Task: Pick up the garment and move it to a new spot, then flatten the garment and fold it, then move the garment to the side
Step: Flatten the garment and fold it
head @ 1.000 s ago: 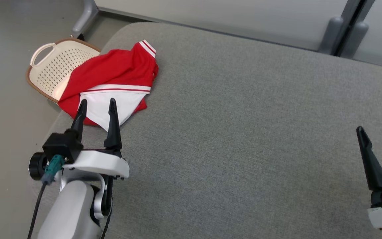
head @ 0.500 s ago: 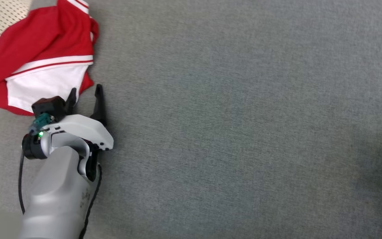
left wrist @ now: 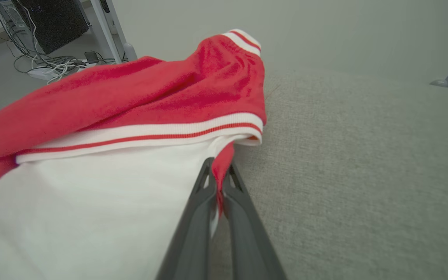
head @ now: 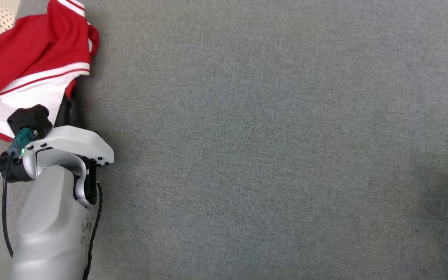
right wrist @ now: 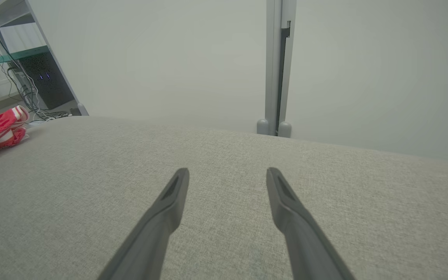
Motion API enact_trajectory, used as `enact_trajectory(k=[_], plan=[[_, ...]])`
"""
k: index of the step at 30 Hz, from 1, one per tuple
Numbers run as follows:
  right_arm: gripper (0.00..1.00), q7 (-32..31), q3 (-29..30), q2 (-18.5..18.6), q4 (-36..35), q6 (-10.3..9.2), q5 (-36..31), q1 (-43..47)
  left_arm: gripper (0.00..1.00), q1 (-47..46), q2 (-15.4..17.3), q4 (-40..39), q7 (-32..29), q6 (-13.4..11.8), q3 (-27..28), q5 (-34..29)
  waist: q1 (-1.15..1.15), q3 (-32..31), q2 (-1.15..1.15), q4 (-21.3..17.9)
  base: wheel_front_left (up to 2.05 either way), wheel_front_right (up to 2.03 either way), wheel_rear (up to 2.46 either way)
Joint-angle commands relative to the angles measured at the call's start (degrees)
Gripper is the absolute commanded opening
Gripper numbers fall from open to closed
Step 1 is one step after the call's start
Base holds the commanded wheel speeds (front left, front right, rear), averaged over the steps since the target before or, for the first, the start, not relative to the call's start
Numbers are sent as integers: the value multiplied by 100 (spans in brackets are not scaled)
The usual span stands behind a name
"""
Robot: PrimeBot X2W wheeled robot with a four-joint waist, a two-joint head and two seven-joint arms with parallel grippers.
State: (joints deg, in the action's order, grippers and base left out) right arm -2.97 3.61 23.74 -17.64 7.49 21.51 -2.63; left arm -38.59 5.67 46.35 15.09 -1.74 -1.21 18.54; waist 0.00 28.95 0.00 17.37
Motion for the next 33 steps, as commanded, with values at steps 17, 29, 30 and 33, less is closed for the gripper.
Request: enact_trajectory(k=[17, 29, 30, 33], plan=[[100, 388, -520, -452, 629, 0, -135, 186, 0, 2696, -204, -4148, 7, -35, 154, -1094, 0, -1493, 0, -599, 0, 0, 0], [100, 410, -856, -551, 802, 0, -210, 239, 0, 3437, -250, -5058, -403, -18, -738, -1130, 0, -1964, 0, -1475, 0, 0, 0], [100, 402, -916, -544, 804, 0, -214, 204, 0, 3408, -251, -5026, -445, 8, -802, -1110, 0, -1966, 0, -1590, 0, 0, 0], [100, 416, -987, -521, 805, -1, -205, 120, 0, 3180, -253, -4846, -508, 146, -1035, -1089, 0, -1908, 0, -1908, 0, 0, 0]])
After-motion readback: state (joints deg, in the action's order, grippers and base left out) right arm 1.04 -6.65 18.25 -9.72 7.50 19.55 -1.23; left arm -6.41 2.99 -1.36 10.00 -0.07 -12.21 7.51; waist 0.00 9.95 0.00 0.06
